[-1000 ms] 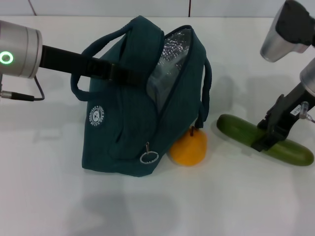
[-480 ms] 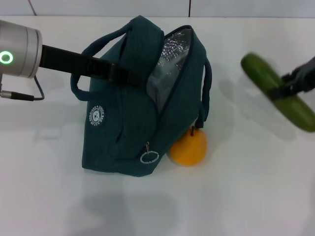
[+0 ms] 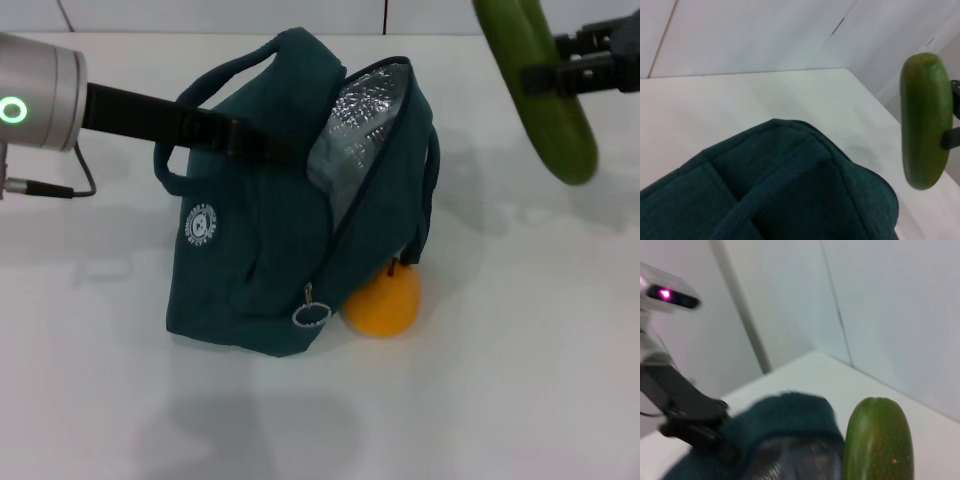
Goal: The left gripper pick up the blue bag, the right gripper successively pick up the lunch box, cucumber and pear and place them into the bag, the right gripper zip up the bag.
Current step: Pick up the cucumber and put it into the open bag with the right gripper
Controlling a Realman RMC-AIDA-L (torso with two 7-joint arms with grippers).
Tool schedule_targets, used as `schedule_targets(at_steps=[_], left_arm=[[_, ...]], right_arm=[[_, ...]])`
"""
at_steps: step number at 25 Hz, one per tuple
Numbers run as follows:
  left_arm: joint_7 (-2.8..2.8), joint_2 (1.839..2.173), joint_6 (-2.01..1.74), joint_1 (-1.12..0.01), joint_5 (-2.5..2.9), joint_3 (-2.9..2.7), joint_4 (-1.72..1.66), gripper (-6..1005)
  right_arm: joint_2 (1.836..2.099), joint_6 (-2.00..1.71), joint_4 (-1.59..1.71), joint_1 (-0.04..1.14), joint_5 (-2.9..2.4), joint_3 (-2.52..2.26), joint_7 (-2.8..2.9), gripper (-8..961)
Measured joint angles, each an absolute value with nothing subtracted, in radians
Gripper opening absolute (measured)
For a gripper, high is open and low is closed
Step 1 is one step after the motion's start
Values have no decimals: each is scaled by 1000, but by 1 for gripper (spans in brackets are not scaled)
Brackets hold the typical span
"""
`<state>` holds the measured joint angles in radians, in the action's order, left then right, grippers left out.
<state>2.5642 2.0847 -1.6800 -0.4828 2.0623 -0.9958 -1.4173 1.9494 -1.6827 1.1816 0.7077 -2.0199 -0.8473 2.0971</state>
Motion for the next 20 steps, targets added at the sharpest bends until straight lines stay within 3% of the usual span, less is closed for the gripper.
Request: schedule_targets(at_steps=[8, 20], left_arm=[[2562, 2086, -1667, -492, 2058, -995, -1417, 44], [2560, 2086, -1666, -495, 2057, -997, -1411, 44]], right_arm=[[2014, -1651, 1106, 705, -1808, -868, 1929, 591], [2021, -1500, 868, 707, -1496, -1114, 1603, 592]])
